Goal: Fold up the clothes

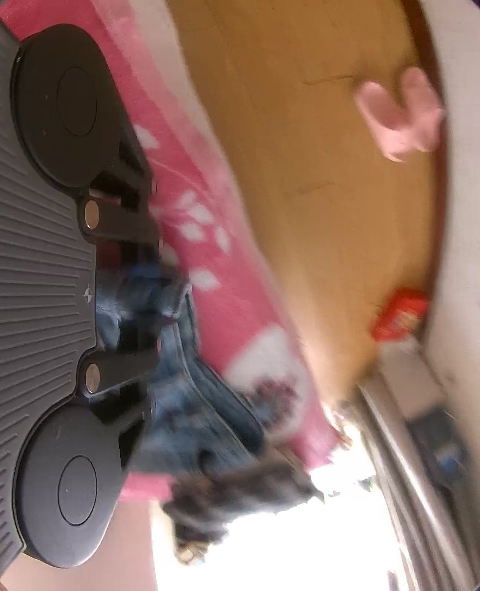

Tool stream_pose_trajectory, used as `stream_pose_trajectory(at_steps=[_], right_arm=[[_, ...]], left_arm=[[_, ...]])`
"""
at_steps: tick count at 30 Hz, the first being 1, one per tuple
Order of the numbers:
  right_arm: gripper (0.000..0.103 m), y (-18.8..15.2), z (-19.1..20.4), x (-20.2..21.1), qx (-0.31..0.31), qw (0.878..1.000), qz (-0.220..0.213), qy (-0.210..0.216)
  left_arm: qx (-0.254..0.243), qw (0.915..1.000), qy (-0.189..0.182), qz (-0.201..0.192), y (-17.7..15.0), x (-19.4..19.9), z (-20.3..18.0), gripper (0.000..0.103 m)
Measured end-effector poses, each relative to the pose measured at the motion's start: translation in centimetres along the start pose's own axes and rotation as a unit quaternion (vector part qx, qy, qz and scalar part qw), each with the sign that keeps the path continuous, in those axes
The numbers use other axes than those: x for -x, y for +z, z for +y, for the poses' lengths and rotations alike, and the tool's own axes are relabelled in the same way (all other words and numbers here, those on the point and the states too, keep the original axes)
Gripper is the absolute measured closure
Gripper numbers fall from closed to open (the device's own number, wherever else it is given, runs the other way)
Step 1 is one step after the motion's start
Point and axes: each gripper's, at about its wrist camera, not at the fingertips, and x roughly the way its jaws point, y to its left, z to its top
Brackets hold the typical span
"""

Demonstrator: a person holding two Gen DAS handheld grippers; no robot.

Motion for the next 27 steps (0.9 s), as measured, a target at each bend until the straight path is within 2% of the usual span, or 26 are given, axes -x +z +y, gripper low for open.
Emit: stream_pose_trajectory(at_steps=[2,4,5,7,9,10,15,18,22,27], right_arm=[[0.057,0.1,-0.6,-0.1,-0.011,1.000,0.010,-0.007],[0.055,0.0,-1.2,-0.5,-0.024,0.999,0.022,-0.014],[0.055,0.0,-1.5,-0.7,-0.031,0.999,0.028,-0.018],[0.055,-0.1,-2.0,-1.5,-0.046,0.998,0.043,-0.026],[0.055,0.3,-2.5,-2.0,-0.056,0.997,0.051,-0.033],[0.055,0.8,-2.7,-1.9,-0.060,0.996,0.049,-0.035],[0.055,5.0,-3.8,-0.1,-0.049,0.998,-0.030,-0.038],[0.056,8.5,-5.0,-0.9,-0.054,0.995,-0.071,-0.046],[0.063,11.6,-7.6,-5.3,-0.091,0.993,-0.063,-0.034],[0.064,12.4,-9.2,-10.0,-0.115,0.992,-0.039,-0.028]], left_arm=[[-0.035,0.9980,-0.026,-0.046,-0.5,2.4,-1.4,0.093],[-0.129,0.9863,-0.025,-0.100,-2.2,4.4,-3.5,0.093],[-0.154,0.9811,-0.012,-0.116,-3.0,4.3,-3.7,0.093],[-0.155,0.9817,0.037,-0.104,-3.6,2.2,-2.2,0.092],[-0.111,0.9883,0.083,-0.065,-3.4,-0.6,0.7,0.088],[-0.091,0.9911,0.076,-0.062,-3.2,-1.1,1.6,0.087],[-0.102,0.9904,0.060,-0.071,-2.3,0.2,1.4,0.085],[-0.105,0.9895,0.063,-0.077,-2.0,0.6,1.6,0.085],[-0.114,0.9871,0.074,-0.084,-1.3,0.6,1.1,0.078],[-0.163,0.9743,0.091,-0.125,-1.0,2.3,-0.8,0.066]])
